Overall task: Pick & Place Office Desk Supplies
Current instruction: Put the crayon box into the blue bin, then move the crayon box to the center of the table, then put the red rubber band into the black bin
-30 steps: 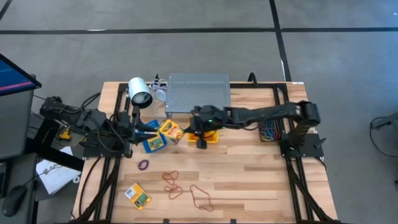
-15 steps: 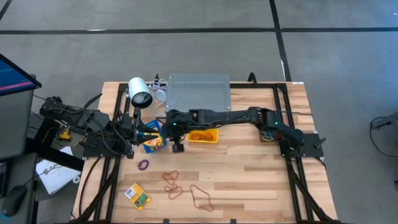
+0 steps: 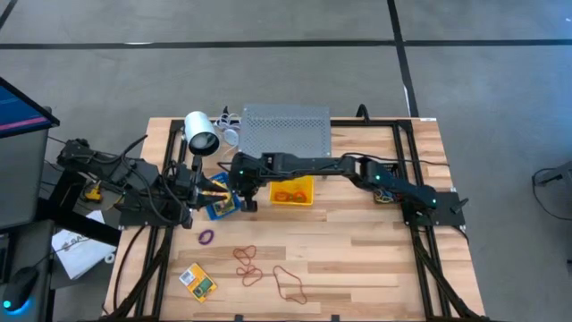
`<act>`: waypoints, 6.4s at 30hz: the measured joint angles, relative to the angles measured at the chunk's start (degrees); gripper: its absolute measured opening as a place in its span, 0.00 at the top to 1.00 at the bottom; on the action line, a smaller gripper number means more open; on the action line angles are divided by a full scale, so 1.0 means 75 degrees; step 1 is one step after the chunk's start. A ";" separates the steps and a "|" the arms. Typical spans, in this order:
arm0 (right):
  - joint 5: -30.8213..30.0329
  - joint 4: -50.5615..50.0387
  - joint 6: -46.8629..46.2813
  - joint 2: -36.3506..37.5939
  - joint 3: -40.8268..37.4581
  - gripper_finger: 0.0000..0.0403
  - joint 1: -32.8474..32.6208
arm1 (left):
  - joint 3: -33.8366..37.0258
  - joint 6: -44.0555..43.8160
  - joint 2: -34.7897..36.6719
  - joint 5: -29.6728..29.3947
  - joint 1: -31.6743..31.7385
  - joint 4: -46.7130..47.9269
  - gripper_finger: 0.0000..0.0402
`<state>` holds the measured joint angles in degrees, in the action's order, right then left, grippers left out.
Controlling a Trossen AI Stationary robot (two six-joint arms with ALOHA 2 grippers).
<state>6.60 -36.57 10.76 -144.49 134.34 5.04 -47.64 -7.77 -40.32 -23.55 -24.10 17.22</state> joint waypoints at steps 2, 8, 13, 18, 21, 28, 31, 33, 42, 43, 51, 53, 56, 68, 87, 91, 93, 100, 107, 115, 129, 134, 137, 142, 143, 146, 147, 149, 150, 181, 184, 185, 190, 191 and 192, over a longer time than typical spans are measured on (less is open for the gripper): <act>0.0008 0.0078 -0.0031 -0.0031 0.0000 1.00 0.0009 | 0.0000 0.0000 0.0000 0.0000 0.0000 -0.0008 0.81; -0.0033 0.0185 -0.0002 -0.0031 0.0000 1.00 -0.0026 | 0.0000 -0.0003 -0.0002 0.0000 0.0000 -0.0013 0.81; -0.0057 0.0168 0.0007 -0.0031 0.0000 1.00 -0.0026 | 0.0000 -0.0072 -0.0002 0.0000 0.0000 -0.0010 0.81; -0.0057 0.0068 0.0025 -0.0031 0.0000 1.00 -0.0034 | 0.0000 -0.0201 -0.0002 0.0000 0.0002 -0.0010 0.81; -0.0088 0.0047 0.0027 -0.0031 0.0000 1.00 -0.0090 | 0.0000 -0.0240 -0.0002 0.0000 0.0000 -0.0010 0.81; 0.0154 0.0073 0.0047 -0.0031 0.0000 0.92 -0.0099 | -0.0003 -0.0421 -0.0002 0.0002 0.0000 -0.0010 0.81; 0.0293 0.0080 0.0013 -0.0028 0.0000 0.86 -0.0099 | -0.0003 -0.0431 -0.0002 0.0001 0.0002 -0.0010 0.81; 0.0314 0.0110 -0.0031 -0.0028 0.0000 0.82 -0.0099 | -0.0003 -0.0431 -0.0002 0.0002 0.0002 -0.0010 0.81; 0.0338 0.0018 -0.0243 0.0053 -0.0006 0.68 -0.0099 | -0.0003 -0.0629 -0.0005 0.0003 0.0000 0.0254 0.81; 0.0340 0.0004 -0.0290 0.0129 -0.0006 0.67 -0.0099 | -0.0003 -0.0691 -0.0007 0.0020 0.0002 0.0355 0.81; 0.0345 -0.1268 0.0030 0.1488 -0.0003 0.74 -0.0437 | -0.0006 -0.0891 -0.0075 0.0801 0.0002 0.0628 0.81; 0.0346 -0.1881 0.0053 0.1865 -0.0002 0.76 -0.0551 | -0.0006 -0.0895 -0.0072 0.0867 0.0003 0.0620 0.81; 0.0346 -0.2948 0.0054 0.2314 0.0012 0.79 -0.0697 | -0.0006 -0.0895 -0.0075 0.1161 0.0003 0.0621 0.81; -0.0275 -0.5322 -0.1029 0.3305 -0.0010 0.83 -0.1218 | -0.0006 -0.0885 -0.0209 0.2194 0.0000 0.0681 0.81; -0.2096 0.0310 -0.3856 1.0264 -0.7834 0.83 -0.2131 | -0.0009 -0.1469 -0.1175 0.2300 0.0000 0.1772 0.81; -0.2089 0.2105 -0.4099 1.1298 -0.9797 0.83 -0.2237 | -0.0009 -0.2607 -0.1932 0.3299 0.0000 0.2518 0.81; -0.2088 0.2543 -0.4102 1.1481 -1.0384 0.83 -0.2322 | -0.0006 -0.3327 -0.2254 0.3839 -0.0027 0.2837 0.81; -0.2073 0.3063 -0.3994 1.1092 -1.1168 0.83 -0.2582 | -0.0009 -0.6224 -0.3116 0.4892 -0.0658 0.3644 0.81; -0.2061 0.3911 -0.3834 1.0549 -1.1365 0.83 -0.2734 | -0.0006 -0.9033 -0.3798 0.5424 -0.1721 0.3643 0.81; -0.2051 0.3943 -0.3638 1.0347 -1.1380 0.83 -0.2831 | -0.0006 -0.9835 -0.5102 0.5749 -0.2213 0.2854 0.81; -0.2060 0.4333 -0.3548 0.9640 -1.1377 0.83 -0.2967 | -0.0005 -0.8916 -0.7081 0.7114 -0.2413 0.2199 0.81; -0.2044 0.4400 -0.3501 0.9604 -1.1377 0.83 -0.2970 | -0.0004 -0.8513 -0.7523 0.6968 -0.2407 0.2115 0.81; -0.2041 0.4534 -0.3399 0.9607 -1.1377 0.83 -0.2970 | -0.0035 -0.8342 -0.7786 0.7166 -0.2404 0.1988 0.81; -0.1658 0.4757 -0.3060 0.9607 -1.1377 0.83 -0.2970 | -0.0038 -0.8008 -0.7966 0.7068 -0.2331 0.1903 0.82; -0.1656 0.4779 -0.2995 0.9607 -1.1377 0.83 -0.2974 | -0.0036 -0.7977 -0.7966 0.6990 -0.2297 0.1891 0.82; -0.1588 0.4770 -0.2883 0.9607 -1.1377 0.83 -0.2976 | -0.0040 -0.7737 -0.7899 0.6631 -0.2129 0.1679 0.87; -0.1462 0.4787 -0.2809 0.9568 -1.1375 0.83 -0.2981 | -0.0041 -0.7618 -0.7886 0.6463 -0.2048 0.1559 0.88; -0.1240 0.4884 -0.2768 0.9380 -1.1363 0.83 -0.2981 | -0.0037 -0.7359 -0.7867 0.6316 -0.1873 0.1304 0.92; -0.1109 0.4893 -0.2763 0.9256 -1.1366 0.83 -0.2997 | -0.0032 -0.7244 -0.7852 0.6204 -0.1787 0.1232 0.94; -0.1285 0.5197 -0.0738 0.6007 -0.9645 0.83 -0.4081 | 0.0016 -0.6309 -0.6169 0.4030 0.0263 0.1235 1.00; -0.1418 0.5023 -0.0424 0.6007 -0.9586 0.83 -0.4050 | 0.0029 -0.6419 -0.5642 0.3993 0.0318 0.1496 1.00; -0.1497 0.5019 -0.0298 0.6002 -0.9578 0.83 -0.4014 | 0.0028 -0.6461 -0.5502 0.3995 0.0318 0.1455 1.00; -0.1546 0.5114 0.0150 0.5563 -0.9385 0.83 -0.3802 | 0.0015 -0.6987 -0.5256 0.4064 0.0318 0.2136 0.99; -0.1541 0.5014 0.0226 0.5413 -0.9262 0.83 -0.3779 | 0.0015 -0.7027 -0.5256 0.4140 0.0318 0.2286 0.98; -0.1540 0.4792 0.0322 0.5262 -0.9125 0.83 -0.3763 | 0.0015 -0.7074 -0.5276 0.4242 0.0320 0.2414 0.98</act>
<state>-4.95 -0.63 13.17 -105.03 65.91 -23.18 -47.53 -60.82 -79.89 8.26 -21.70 35.33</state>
